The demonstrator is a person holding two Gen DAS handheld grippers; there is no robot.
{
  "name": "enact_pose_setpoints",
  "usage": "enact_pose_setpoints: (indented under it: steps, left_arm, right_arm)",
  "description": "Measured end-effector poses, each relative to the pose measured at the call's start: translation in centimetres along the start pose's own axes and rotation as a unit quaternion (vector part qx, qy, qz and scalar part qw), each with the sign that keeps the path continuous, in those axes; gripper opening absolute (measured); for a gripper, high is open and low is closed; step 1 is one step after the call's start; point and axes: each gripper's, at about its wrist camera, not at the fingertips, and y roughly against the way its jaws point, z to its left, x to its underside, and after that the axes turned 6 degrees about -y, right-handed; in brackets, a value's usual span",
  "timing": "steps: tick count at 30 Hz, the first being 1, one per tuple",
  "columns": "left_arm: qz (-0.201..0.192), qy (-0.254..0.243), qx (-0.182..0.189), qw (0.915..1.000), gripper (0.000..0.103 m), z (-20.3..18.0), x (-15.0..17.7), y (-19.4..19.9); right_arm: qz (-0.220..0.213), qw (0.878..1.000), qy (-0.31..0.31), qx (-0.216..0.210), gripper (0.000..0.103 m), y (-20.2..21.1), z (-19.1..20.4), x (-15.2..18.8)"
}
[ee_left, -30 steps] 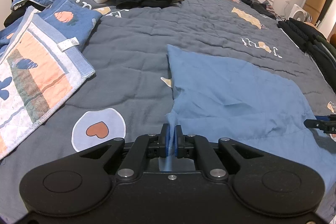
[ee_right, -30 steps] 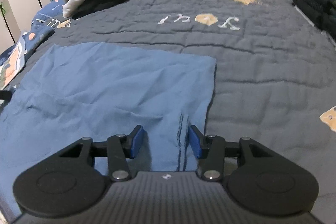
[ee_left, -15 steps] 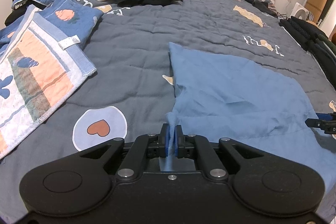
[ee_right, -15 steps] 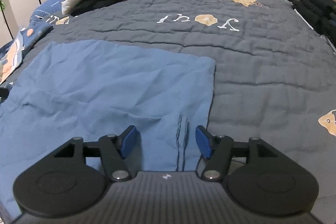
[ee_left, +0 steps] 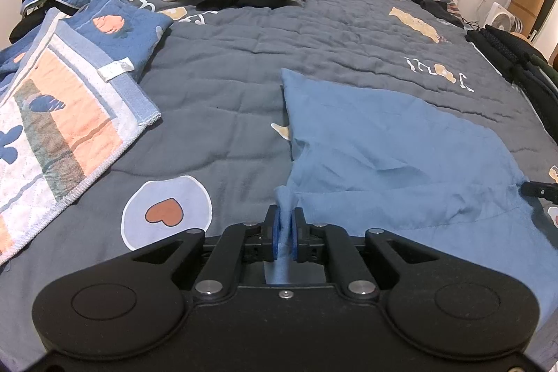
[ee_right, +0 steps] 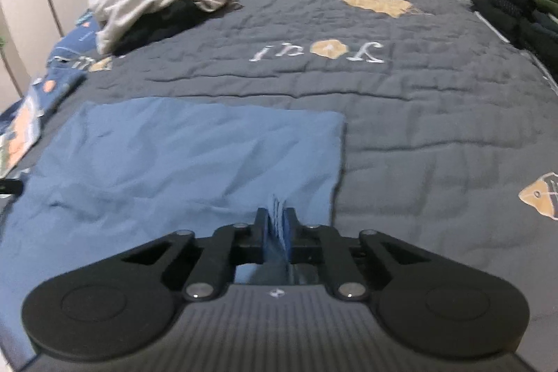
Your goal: Fold clothes
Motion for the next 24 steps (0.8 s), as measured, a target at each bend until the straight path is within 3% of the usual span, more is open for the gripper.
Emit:
enact_pose_setpoints:
  steps: [5,17,22,24]
  left_arm:
    - [0.001,-0.002,-0.001,1.0000,0.009,0.0,0.0,0.0]
    - [0.002,-0.003,-0.002,1.0000,0.013,-0.1,0.1,0.0]
    - [0.003,-0.003,0.000,1.0000,0.013,-0.1,0.1,0.0]
    - [0.006,-0.005,0.003,1.0000,0.021,-0.1,0.1,-0.1]
  right_arm:
    - [0.030,1.000,-0.005,-0.002,0.010,-1.2,0.0,0.6]
    - [0.022,1.000,-0.017,-0.003,0.014,-1.6,-0.4,0.9]
    - [0.003,0.998,-0.048,-0.028,0.005,-0.9,-1.2,0.7]
    - [0.000,0.997,-0.061,-0.038,0.005,-0.6,-1.4,0.4]
